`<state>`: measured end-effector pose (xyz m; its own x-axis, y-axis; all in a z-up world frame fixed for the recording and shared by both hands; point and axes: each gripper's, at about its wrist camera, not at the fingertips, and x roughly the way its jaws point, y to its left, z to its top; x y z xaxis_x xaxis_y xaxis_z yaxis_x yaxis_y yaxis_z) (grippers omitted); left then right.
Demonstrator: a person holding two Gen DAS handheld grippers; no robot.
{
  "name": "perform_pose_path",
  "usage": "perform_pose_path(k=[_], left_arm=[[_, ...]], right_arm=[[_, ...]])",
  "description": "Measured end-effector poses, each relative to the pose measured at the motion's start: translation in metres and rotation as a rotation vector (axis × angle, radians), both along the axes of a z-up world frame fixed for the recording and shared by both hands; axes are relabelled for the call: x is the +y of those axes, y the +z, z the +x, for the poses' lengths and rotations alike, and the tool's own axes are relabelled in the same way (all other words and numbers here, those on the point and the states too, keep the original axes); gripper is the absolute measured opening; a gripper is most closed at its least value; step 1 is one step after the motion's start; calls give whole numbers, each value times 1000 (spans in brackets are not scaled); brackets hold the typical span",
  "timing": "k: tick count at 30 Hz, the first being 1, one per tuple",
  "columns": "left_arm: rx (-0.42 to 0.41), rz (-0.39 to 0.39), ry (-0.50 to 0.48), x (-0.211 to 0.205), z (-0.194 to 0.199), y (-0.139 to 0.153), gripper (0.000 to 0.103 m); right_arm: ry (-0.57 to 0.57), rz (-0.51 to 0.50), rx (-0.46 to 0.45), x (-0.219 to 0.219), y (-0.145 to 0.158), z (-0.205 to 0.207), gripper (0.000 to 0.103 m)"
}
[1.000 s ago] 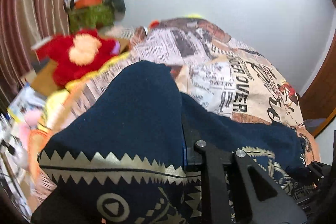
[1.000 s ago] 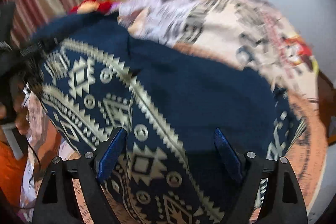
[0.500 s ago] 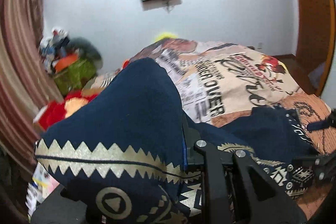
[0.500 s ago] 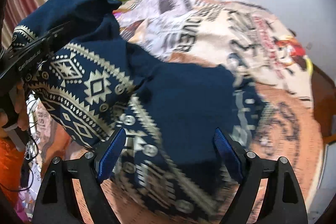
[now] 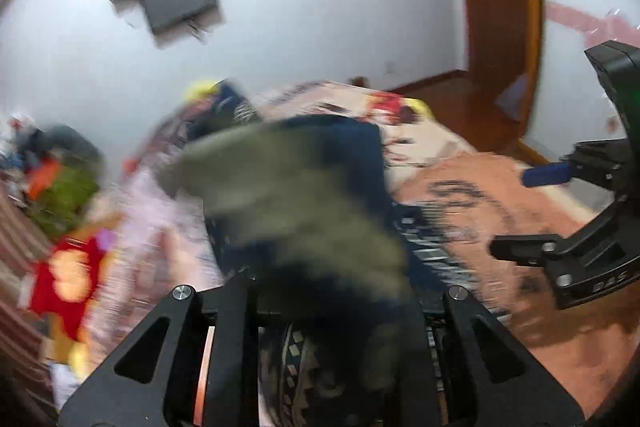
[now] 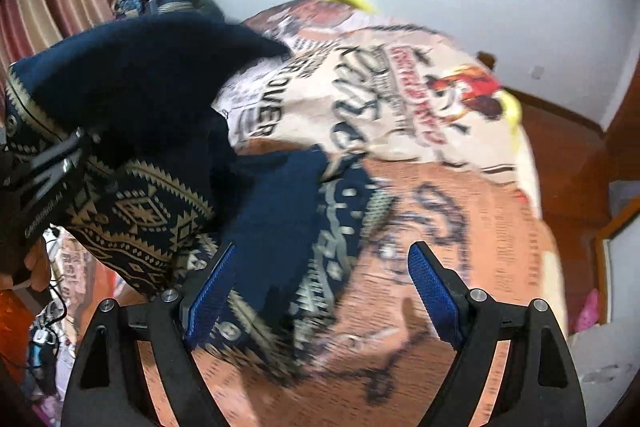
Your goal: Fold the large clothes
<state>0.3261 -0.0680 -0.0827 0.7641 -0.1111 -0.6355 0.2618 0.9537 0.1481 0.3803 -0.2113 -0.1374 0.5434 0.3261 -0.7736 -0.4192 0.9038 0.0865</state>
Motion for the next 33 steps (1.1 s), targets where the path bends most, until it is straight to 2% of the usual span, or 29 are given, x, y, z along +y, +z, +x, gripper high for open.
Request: perform_pose_path(k=[4,8,13,16,19,24,28,30,33], left_arm=[[131,-83,-73,-23,7,-17,18],[222,-69,-108,-44,4,-41,19],[328,-65,-166,-50,-5,-59,21],[337,-64,-184,-48,-16,-64,28],[369,-149,-194,-40,-20,-63,47],[365,-156,-198,-36,-34,-50,54],[365,-235,-208,-18,-51,-28,61],[344,-258,-198,-3,-61,-13,61],[298,-252,-157,20,-70,3,62]], right_arm=[[-43,-19,-46,-28,12,-15,85],[-90,-14,-65,-55,19,-29,85],[-124,4,-81,-76,28,-44,85],[-129,19,-93,-78,33,-51,85],[-118,32,-104,-75,38,-56,85],[-76,27,-135,-59,46,-60,85],[-46,33,-154,-47,53,-62,85],[-30,41,-161,-40,56,-62,85],[3,69,-164,-27,60,-60,85]])
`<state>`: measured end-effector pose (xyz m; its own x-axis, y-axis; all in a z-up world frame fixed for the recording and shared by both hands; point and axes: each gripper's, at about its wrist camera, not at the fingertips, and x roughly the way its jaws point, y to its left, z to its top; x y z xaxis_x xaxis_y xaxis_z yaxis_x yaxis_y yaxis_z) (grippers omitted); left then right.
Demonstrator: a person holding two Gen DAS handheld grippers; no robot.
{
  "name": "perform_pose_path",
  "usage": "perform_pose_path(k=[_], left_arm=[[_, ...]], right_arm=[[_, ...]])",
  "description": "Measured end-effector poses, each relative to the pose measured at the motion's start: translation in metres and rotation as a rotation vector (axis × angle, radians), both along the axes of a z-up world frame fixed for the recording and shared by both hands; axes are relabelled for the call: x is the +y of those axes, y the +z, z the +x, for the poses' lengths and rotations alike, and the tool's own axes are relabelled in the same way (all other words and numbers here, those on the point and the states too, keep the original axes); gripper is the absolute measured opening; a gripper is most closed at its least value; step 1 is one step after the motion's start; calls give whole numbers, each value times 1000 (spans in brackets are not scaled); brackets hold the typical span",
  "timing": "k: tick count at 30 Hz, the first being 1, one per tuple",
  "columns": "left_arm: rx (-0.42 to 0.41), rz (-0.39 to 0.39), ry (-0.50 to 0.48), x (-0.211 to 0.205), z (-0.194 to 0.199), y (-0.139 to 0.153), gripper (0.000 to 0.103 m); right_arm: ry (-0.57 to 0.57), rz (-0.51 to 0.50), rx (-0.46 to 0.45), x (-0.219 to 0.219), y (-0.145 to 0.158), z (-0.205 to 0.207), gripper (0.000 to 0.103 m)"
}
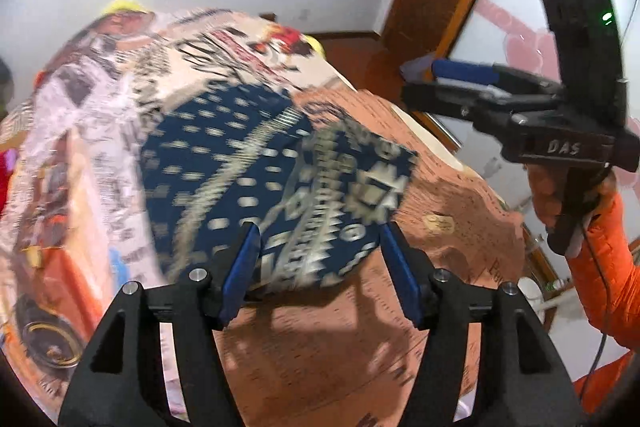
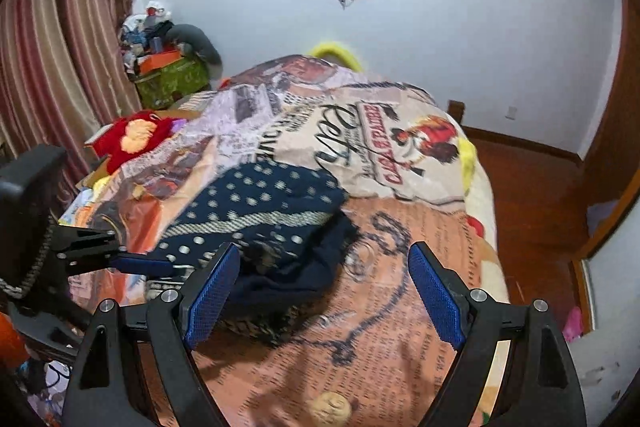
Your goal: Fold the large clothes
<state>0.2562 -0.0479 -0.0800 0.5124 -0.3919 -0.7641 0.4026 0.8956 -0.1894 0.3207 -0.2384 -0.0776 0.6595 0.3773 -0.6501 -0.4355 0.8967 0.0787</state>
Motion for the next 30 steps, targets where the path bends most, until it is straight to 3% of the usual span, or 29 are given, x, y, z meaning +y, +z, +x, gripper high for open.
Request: perform_pose_path(k=[4,9,14,18,25,30], left_arm=[[-35,33,106,34,2,10,66],[-15,78,217,64,23,-13,68],[102,88,213,67,36,-63,68],[119,81,202,68,32,-80,76],[104,93,166,78,19,-68,76],[90,-19,193,97,36,-43,77]], right_arm=[[69,40,29,27,-2,8,85],[121,16,131,58,-32,24,85],[110,-32,240,56,-73,31,85],[108,-29,305,41,-93,28,85],[100,43,408,20,-104,28,85],[77,126,392,11,-77,46,86]])
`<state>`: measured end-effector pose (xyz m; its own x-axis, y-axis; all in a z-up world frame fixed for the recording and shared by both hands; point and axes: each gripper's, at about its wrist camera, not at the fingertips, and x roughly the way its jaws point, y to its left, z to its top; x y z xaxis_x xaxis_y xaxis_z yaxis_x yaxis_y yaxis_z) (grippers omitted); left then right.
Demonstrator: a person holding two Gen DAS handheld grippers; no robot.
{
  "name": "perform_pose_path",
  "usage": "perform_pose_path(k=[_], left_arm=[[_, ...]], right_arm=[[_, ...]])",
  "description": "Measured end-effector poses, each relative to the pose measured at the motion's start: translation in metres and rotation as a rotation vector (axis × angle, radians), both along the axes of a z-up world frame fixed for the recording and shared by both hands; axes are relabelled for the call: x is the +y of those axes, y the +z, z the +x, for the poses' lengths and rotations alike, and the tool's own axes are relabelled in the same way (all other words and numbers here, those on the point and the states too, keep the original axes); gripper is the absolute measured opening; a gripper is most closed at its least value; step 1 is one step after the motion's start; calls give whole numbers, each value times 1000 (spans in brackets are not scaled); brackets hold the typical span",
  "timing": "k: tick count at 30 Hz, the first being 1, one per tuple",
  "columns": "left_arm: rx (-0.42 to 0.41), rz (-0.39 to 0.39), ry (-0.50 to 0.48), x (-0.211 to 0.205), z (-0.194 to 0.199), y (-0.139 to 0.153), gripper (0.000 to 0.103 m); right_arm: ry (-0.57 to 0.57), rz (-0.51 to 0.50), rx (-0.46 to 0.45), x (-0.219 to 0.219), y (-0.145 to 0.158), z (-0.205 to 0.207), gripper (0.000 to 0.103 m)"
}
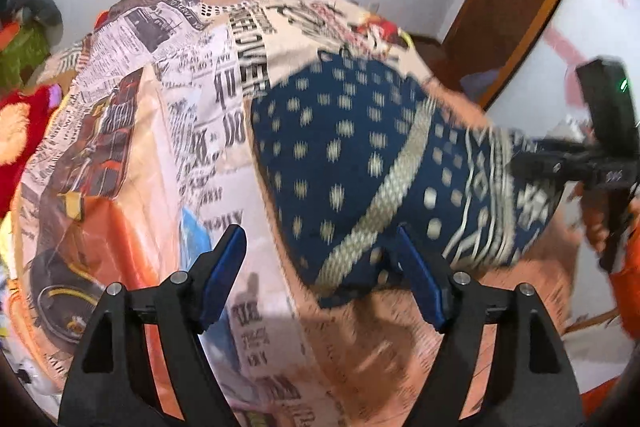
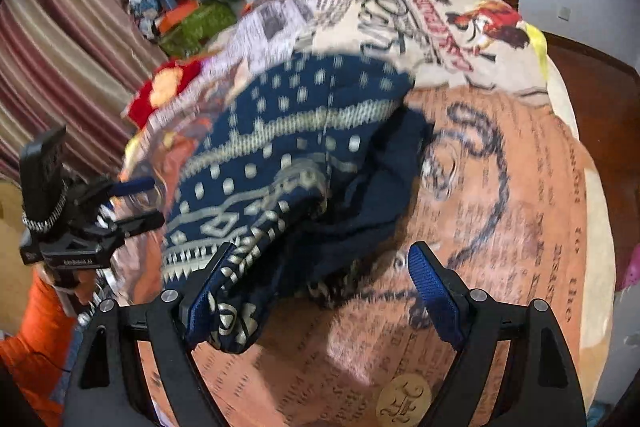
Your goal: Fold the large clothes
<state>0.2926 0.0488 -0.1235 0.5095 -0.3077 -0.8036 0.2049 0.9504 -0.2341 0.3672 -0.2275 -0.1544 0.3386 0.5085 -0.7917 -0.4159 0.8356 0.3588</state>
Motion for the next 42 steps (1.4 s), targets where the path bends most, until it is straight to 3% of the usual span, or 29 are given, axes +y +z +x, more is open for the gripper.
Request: perform_pose_path(k=[5,8,11,13,17,20,27,30,35,40,42], left_arm=[[109,-155,57,15,46,-14,79],[232,-297,65,23,73,-41,79],[291,-404,69,28,86,-60,88],[308,-441,63,29,92,-67,91],[364,-521,62,29,103,-87,98],[389,-563,61,25,111,-98,103],[403,-578,57,17,122,-105,103],[383,-561,45,15,122,-99,98],[339,-534,33,12,117,-86,87],[287,-514,15,12,108,-68,80],[260,-512,7,13,104,-58,78]], right_arm=[[-45,-6,63,7,-8,37,93],[-46,19,193,12,-35,61,93],[-59,87,324,10,-62,77,93],[-73,129,384,7,-76,85,97],[-68,150,416,9,-89,93,103],[-52,158,414,16,-93,97,103],[-32,189,434,40,-98,109,103],[-27,192,425,48,-95,111,102],[-13,189,374,48,-85,104,86],[19,168,306,49,-64,98,49],[25,169,292,51,-59,96,44]])
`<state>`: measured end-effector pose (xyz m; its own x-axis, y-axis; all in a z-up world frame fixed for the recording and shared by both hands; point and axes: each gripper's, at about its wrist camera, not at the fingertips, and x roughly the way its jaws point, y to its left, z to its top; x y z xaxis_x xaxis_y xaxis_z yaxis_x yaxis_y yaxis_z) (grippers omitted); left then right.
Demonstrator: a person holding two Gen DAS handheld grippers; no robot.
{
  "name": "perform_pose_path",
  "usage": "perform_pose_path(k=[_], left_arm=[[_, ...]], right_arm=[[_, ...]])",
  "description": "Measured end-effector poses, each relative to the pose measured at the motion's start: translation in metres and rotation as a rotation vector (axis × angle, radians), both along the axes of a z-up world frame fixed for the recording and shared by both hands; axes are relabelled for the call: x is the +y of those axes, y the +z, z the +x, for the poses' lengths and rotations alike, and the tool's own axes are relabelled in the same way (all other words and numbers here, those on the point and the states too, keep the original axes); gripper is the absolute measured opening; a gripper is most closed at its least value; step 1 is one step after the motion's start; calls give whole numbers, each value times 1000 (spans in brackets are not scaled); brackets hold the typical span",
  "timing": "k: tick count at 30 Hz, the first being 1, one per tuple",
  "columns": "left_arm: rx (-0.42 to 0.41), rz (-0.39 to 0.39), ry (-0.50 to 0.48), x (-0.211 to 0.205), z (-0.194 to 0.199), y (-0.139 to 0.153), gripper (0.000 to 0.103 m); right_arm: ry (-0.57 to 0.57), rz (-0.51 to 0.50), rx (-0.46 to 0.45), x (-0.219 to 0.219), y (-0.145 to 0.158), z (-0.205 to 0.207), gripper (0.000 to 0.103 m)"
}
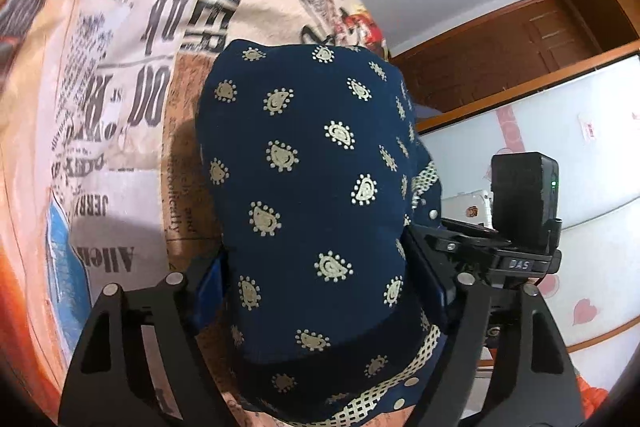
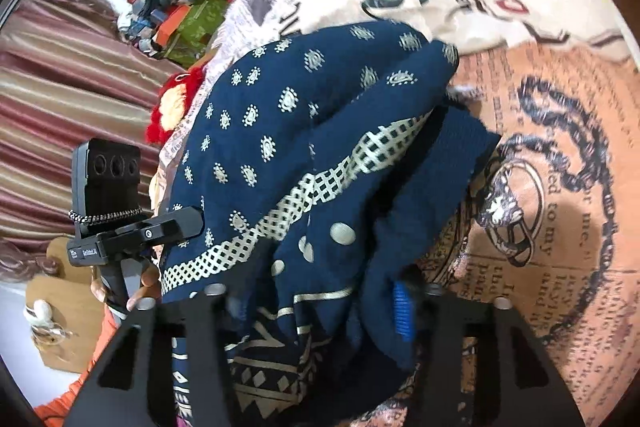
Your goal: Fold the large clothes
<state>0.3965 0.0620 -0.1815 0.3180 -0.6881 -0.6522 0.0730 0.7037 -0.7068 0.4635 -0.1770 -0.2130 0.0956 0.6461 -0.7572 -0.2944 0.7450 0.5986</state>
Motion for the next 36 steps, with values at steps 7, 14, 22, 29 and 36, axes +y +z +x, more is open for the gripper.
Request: perform_pose_path(k=[7,14,22,29,36], left_arm=[[-88,19,30,26,-19,41,76],[-168,46,116,84,-44,75,76],[-113,72,213,154,-68,46,76],[32,84,257,195,-70,-33,76],[7,89,301,214,-90,-48,76]], right_arm=[[28,22,-53,25,26,-15,37],[85,60,-150,77,62,-28,37],[189,67,-129,161,48,-32,37],[252,-20,-7,221,-23,-25,38],[269,-43,31,217,-40,-16,54]])
